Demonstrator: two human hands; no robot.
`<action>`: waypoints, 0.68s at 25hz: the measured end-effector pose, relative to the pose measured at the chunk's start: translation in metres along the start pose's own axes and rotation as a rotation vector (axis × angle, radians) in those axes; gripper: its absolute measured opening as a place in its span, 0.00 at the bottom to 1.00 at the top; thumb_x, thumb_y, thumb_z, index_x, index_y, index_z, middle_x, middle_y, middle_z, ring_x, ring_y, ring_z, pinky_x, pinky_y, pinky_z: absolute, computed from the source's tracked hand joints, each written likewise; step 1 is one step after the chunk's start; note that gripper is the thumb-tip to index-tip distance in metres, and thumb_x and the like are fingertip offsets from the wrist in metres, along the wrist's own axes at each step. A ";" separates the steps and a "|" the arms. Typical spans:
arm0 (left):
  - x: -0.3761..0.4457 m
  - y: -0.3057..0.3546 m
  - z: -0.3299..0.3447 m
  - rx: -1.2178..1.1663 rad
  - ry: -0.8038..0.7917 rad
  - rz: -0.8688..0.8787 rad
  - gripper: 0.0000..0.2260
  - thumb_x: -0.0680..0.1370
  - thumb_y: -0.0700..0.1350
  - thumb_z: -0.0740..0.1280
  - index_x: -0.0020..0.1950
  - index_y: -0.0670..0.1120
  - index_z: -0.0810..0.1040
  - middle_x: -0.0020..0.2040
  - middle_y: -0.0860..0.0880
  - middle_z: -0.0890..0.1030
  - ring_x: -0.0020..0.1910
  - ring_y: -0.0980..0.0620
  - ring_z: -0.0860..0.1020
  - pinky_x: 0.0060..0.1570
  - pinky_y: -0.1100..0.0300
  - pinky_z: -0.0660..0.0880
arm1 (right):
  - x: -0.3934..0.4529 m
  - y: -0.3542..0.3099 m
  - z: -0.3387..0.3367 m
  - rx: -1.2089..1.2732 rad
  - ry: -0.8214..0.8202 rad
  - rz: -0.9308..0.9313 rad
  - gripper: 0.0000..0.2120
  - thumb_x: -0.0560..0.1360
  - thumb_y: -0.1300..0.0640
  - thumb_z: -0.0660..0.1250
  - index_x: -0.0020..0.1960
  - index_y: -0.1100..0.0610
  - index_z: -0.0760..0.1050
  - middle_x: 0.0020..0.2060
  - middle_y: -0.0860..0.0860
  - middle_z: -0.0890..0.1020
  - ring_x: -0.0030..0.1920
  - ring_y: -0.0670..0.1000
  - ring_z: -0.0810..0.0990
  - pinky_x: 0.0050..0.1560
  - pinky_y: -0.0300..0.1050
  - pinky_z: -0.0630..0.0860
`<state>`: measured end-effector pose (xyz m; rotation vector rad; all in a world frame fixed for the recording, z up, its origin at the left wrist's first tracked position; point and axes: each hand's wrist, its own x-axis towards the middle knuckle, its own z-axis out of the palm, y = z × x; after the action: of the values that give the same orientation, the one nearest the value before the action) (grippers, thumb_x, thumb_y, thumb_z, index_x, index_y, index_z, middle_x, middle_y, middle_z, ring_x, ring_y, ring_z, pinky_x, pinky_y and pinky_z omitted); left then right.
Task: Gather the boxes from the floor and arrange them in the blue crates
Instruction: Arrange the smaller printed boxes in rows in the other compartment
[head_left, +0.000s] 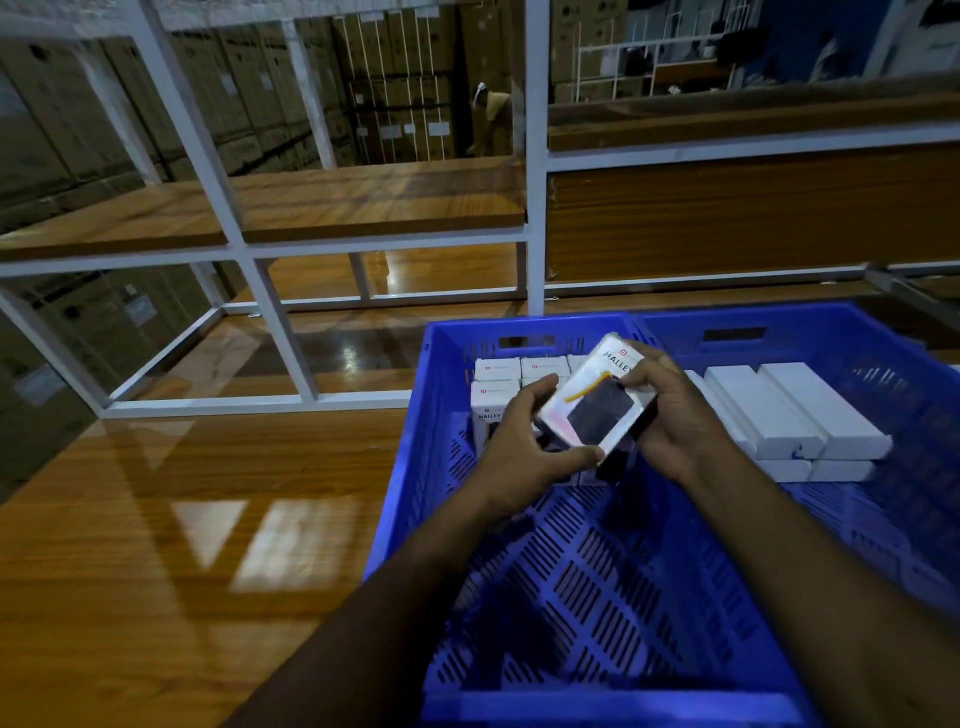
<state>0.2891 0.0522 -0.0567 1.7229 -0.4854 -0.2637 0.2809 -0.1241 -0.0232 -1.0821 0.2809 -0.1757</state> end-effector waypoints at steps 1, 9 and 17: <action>0.000 -0.002 0.002 0.005 -0.010 -0.018 0.41 0.67 0.48 0.81 0.76 0.53 0.64 0.71 0.52 0.72 0.67 0.51 0.75 0.64 0.51 0.77 | -0.001 -0.001 0.000 0.008 -0.011 -0.017 0.16 0.74 0.70 0.58 0.54 0.54 0.75 0.44 0.54 0.82 0.41 0.53 0.80 0.40 0.46 0.77; -0.004 -0.005 0.012 0.323 0.221 0.001 0.44 0.58 0.69 0.77 0.68 0.51 0.69 0.63 0.54 0.76 0.61 0.54 0.76 0.59 0.54 0.77 | -0.007 0.010 0.009 -0.217 -0.149 -0.164 0.22 0.73 0.75 0.62 0.58 0.53 0.76 0.59 0.53 0.79 0.58 0.55 0.81 0.48 0.47 0.81; 0.008 -0.026 0.004 0.356 0.560 -0.294 0.40 0.55 0.62 0.74 0.62 0.46 0.69 0.55 0.46 0.80 0.54 0.44 0.79 0.47 0.51 0.80 | -0.003 0.023 0.018 -0.361 -0.111 -0.080 0.16 0.77 0.60 0.69 0.65 0.58 0.74 0.59 0.53 0.80 0.59 0.52 0.80 0.54 0.43 0.78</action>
<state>0.2987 0.0489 -0.0820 2.1121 0.1449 0.1116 0.2839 -0.0979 -0.0352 -1.4571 0.1719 -0.1387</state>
